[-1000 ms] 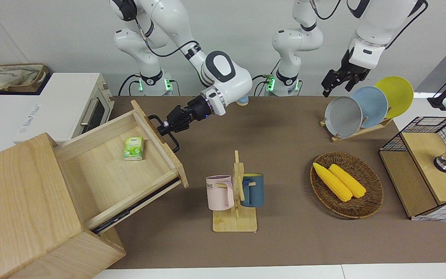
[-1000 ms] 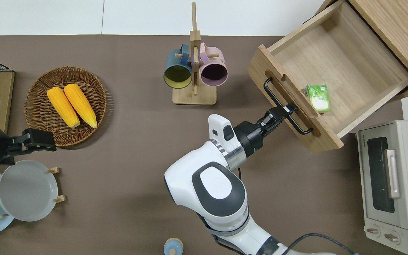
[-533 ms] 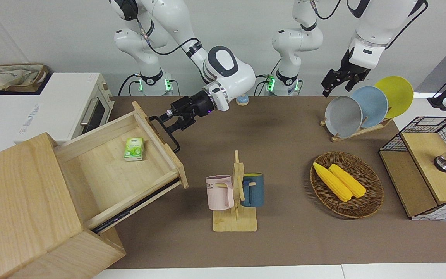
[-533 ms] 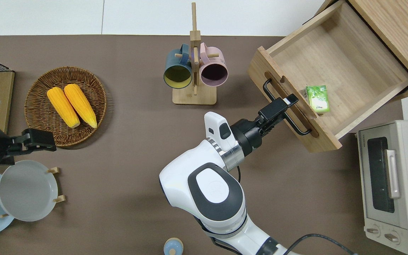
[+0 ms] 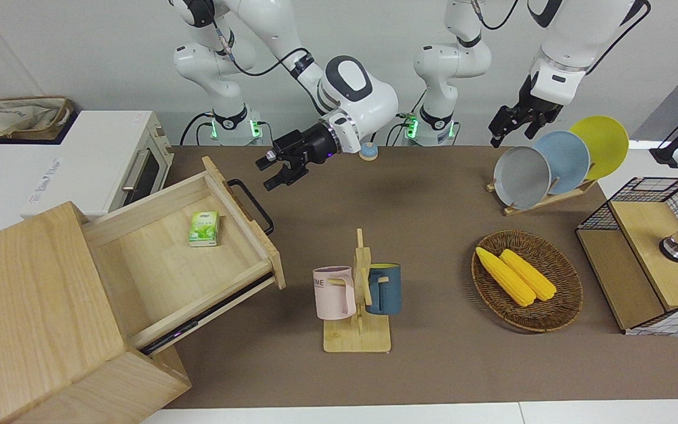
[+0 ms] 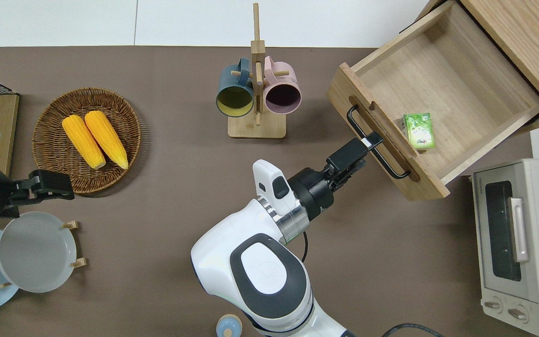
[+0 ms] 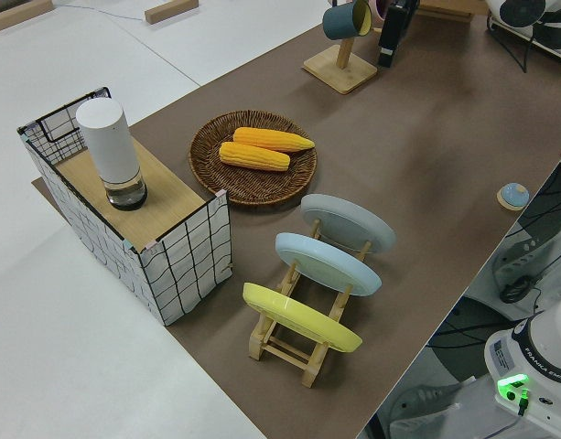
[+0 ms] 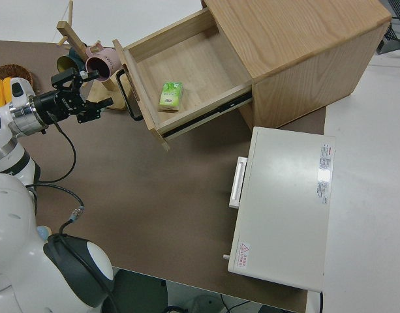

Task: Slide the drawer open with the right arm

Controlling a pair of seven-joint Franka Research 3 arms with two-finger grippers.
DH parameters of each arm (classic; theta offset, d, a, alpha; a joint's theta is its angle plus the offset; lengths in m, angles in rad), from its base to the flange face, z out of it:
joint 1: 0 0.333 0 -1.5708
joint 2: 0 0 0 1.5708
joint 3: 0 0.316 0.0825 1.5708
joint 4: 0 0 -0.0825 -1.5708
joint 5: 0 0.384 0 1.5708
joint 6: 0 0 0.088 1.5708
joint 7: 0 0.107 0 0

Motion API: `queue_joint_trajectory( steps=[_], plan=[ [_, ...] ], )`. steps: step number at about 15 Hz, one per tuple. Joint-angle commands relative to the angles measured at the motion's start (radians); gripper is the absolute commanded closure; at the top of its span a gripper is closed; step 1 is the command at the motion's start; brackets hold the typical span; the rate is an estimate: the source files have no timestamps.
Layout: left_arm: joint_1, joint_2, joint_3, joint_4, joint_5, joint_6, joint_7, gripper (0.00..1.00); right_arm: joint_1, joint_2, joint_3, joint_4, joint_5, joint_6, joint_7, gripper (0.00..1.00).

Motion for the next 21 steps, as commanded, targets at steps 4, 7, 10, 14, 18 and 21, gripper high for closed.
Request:
queue_joint_trajectory(
  steps=[4,7,10,14,18,21],
  plan=[
    [-0.001,-0.008,0.004,0.004,-0.001,-0.015,0.009,0.01,0.048,-0.009,-0.001,0.021,0.07,-0.017,-0.019,0.013],
    [-0.001,-0.008,0.004,0.004,-0.001,-0.017,0.009,0.01,0.055,-0.019,-0.003,0.021,0.107,-0.014,-0.02,0.013],
    [-0.001,-0.008,0.004,0.004,-0.001,-0.017,0.009,0.01,0.055,-0.057,-0.032,0.065,0.241,0.02,-0.023,0.011],
    [-0.001,-0.008,0.004,0.004,-0.001,-0.017,0.009,0.01,0.053,-0.146,-0.135,0.148,0.533,0.121,-0.091,0.011],
    [-0.001,-0.008,0.004,0.004,-0.001,-0.017,0.009,0.01,-0.014,-0.212,-0.144,0.142,0.72,0.186,-0.085,0.011],
    [-0.001,-0.008,0.004,0.004,-0.001,-0.017,0.009,0.01,-0.091,-0.255,-0.15,0.142,0.88,0.197,-0.092,0.011]
  ],
)
